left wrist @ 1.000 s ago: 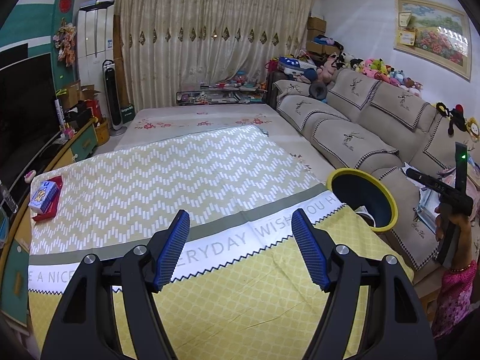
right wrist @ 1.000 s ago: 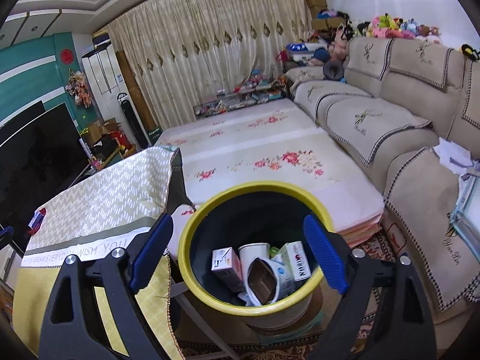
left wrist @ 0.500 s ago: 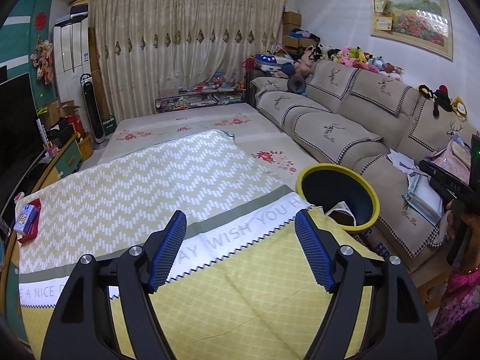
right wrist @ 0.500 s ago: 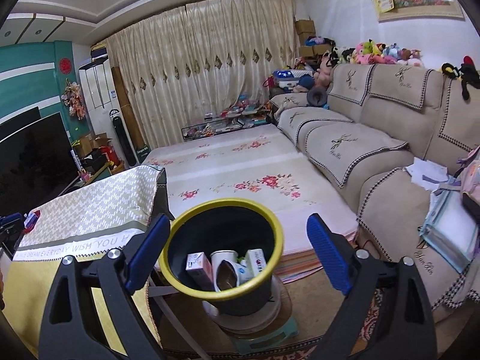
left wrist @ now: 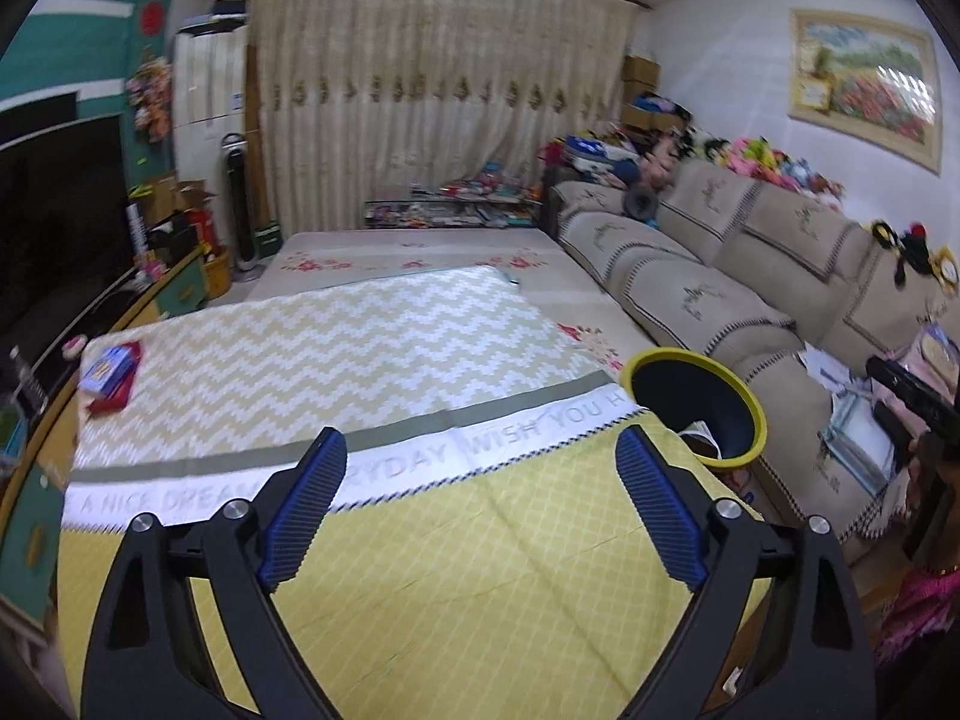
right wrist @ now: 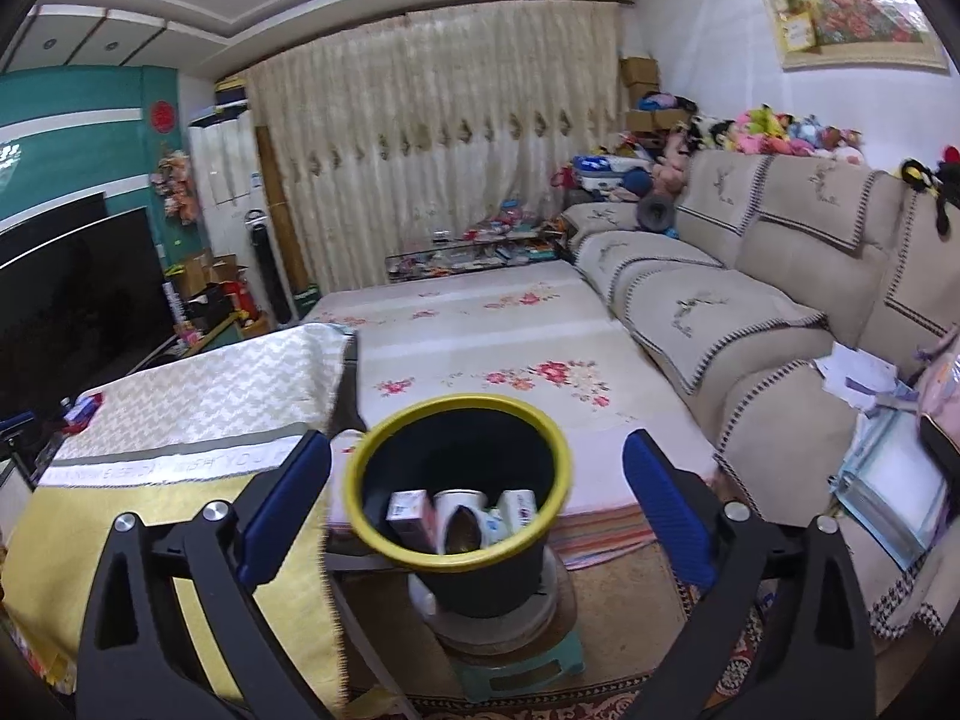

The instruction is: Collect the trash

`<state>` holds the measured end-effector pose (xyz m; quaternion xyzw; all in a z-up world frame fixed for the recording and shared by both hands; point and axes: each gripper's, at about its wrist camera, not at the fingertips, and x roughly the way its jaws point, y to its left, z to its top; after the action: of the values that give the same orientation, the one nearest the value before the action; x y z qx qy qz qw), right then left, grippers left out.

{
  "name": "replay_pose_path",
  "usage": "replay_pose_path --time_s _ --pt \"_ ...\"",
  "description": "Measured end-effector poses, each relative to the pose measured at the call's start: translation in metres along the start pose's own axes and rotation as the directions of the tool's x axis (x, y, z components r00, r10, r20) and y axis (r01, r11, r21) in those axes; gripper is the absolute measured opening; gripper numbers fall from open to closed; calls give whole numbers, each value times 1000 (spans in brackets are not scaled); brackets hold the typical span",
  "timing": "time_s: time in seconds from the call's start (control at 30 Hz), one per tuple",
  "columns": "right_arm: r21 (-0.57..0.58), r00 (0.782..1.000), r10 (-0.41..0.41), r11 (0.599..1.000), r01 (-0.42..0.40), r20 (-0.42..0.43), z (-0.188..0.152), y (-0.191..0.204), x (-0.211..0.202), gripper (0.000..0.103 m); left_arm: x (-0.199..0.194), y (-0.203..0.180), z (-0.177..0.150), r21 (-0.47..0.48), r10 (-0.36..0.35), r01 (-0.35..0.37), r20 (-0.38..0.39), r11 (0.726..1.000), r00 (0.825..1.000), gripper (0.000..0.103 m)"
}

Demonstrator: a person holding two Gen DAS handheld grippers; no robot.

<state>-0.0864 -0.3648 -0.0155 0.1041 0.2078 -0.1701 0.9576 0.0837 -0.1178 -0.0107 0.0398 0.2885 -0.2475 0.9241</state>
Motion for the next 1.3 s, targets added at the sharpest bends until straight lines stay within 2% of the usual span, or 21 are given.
replay_pose_path --time_s 0.17,0.4,0.57,0.73,0.87,0.97,1.1,1.3 --pt "-39 996 86 996 -86 6 2 31 -3 96 -36 26 -12 -57 81 -79 43 995 996 95" --pt "-107 988 153 983 -149 27 13 75 -18 96 -91 38 -25 -40 188 -184 150 982 971 98" --pt "-131 977 210 971 -202 50 16 102 -33 96 -115 46 -33 -89 202 -188 181 978 963 98" --pt "-140 965 259 958 -252 37 15 128 -35 96 -119 54 -45 -123 216 -199 150 972 965 98" --pt "-155 963 266 954 -258 34 15 144 -33 96 -115 50 -51 -99 255 -244 115 965 960 98" --pt "-178 972 230 959 -219 43 15 153 -30 96 -118 45 -54 -87 272 -263 106 961 957 98" --pt "-176 974 225 960 -217 25 12 155 -28 96 -122 37 -55 -82 276 -269 106 960 955 98" --pt "-180 982 188 967 -183 13 6 150 -27 96 -123 25 -56 -78 254 -248 97 966 962 98"
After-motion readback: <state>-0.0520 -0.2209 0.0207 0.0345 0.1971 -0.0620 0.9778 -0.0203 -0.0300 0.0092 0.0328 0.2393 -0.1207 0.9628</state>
